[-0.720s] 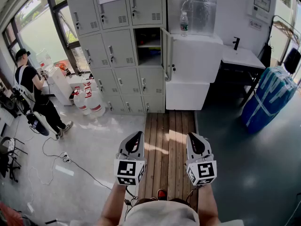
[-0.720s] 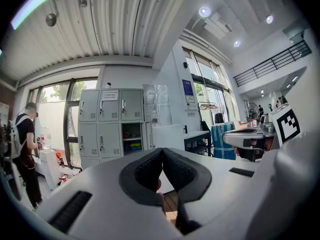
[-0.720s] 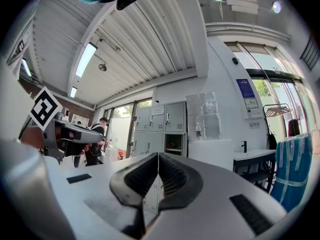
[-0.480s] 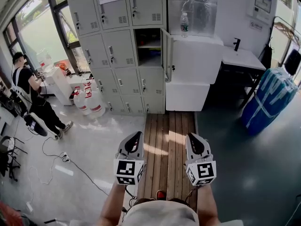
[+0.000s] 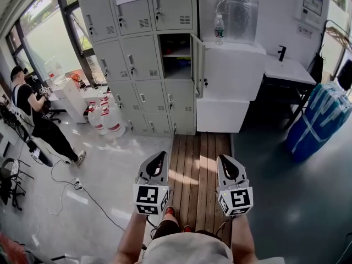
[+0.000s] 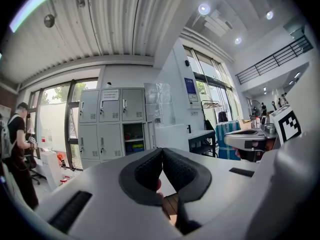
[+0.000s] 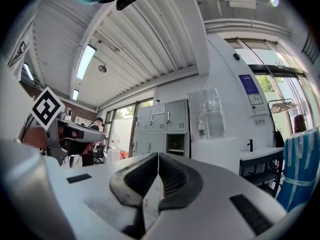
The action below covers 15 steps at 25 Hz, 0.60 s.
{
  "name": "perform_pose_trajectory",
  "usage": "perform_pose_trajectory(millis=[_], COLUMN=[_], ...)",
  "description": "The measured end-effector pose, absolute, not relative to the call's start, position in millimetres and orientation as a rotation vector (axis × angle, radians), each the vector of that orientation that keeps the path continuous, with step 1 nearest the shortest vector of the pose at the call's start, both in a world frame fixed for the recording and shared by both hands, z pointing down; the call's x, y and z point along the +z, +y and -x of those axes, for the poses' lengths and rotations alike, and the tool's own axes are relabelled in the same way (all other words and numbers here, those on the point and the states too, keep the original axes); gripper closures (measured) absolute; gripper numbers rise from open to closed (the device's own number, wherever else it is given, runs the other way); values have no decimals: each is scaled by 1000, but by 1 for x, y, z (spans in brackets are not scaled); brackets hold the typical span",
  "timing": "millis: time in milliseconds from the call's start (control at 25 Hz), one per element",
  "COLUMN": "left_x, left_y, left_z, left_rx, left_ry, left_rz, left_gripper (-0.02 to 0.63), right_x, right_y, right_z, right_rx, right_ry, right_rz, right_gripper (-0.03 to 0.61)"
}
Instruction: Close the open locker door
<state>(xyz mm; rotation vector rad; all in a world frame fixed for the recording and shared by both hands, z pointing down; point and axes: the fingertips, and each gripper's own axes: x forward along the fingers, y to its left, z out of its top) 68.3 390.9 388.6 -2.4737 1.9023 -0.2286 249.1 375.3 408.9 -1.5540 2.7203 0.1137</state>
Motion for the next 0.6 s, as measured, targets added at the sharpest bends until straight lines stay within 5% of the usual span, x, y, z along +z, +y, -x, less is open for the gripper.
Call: perform_pose_trajectory(millis=[600], left_x=[407], left_y=[203], left_z=[-9], left_rx=[-239], left_ry=[1827], left_rz=[2533], left_gripper=[592], right_x=[432], right_y=[206], right_z=[-197], right_rx=[116], right_ry=[2692], right_rz=[1669], right_gripper=[557])
